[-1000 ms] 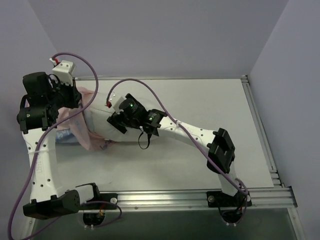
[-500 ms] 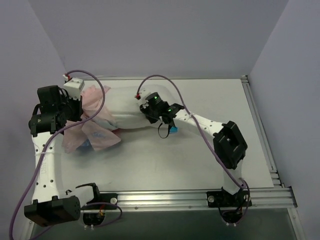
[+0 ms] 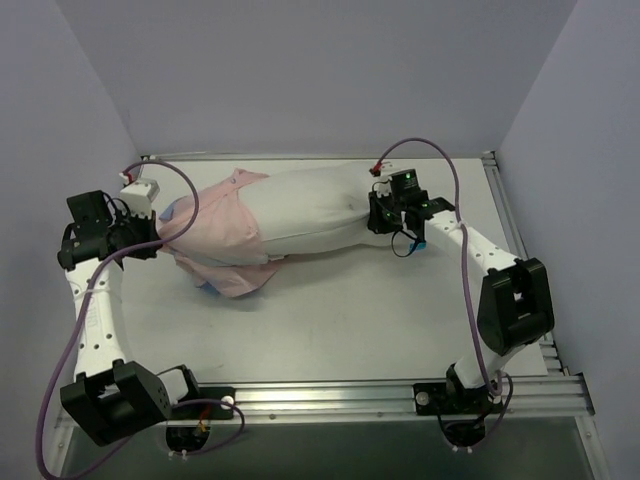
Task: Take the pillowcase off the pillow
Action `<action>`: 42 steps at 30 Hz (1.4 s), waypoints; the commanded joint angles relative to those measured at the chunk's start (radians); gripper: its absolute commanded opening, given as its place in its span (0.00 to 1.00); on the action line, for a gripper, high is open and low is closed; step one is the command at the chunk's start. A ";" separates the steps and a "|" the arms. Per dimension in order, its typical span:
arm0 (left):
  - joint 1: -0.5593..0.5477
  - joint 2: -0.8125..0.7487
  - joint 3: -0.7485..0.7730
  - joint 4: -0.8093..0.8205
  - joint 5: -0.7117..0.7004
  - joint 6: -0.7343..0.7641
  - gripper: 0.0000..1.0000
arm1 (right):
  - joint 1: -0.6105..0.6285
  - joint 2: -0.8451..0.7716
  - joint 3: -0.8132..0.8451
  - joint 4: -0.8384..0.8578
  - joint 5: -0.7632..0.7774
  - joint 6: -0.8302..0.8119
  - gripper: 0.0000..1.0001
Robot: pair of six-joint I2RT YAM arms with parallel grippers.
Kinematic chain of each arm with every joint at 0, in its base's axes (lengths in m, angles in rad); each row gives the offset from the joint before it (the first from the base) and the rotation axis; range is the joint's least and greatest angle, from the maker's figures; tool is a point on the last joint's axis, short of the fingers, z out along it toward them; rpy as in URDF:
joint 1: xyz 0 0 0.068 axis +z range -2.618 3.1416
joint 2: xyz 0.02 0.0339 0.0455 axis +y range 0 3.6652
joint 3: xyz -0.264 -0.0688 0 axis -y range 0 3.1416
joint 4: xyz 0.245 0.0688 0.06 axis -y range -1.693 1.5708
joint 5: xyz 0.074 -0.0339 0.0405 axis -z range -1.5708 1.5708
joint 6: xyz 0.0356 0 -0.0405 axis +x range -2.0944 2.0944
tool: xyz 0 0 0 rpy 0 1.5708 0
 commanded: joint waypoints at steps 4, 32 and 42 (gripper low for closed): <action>0.130 0.027 0.026 0.227 -0.354 0.159 0.02 | -0.208 0.042 -0.010 -0.216 0.448 -0.037 0.00; -0.041 0.095 0.202 0.287 -0.323 0.071 0.02 | -0.447 -0.053 0.180 -0.145 0.209 0.113 0.00; -0.117 0.294 0.625 0.215 -0.455 -0.102 0.02 | -0.468 -0.108 0.217 -0.031 0.128 0.251 0.00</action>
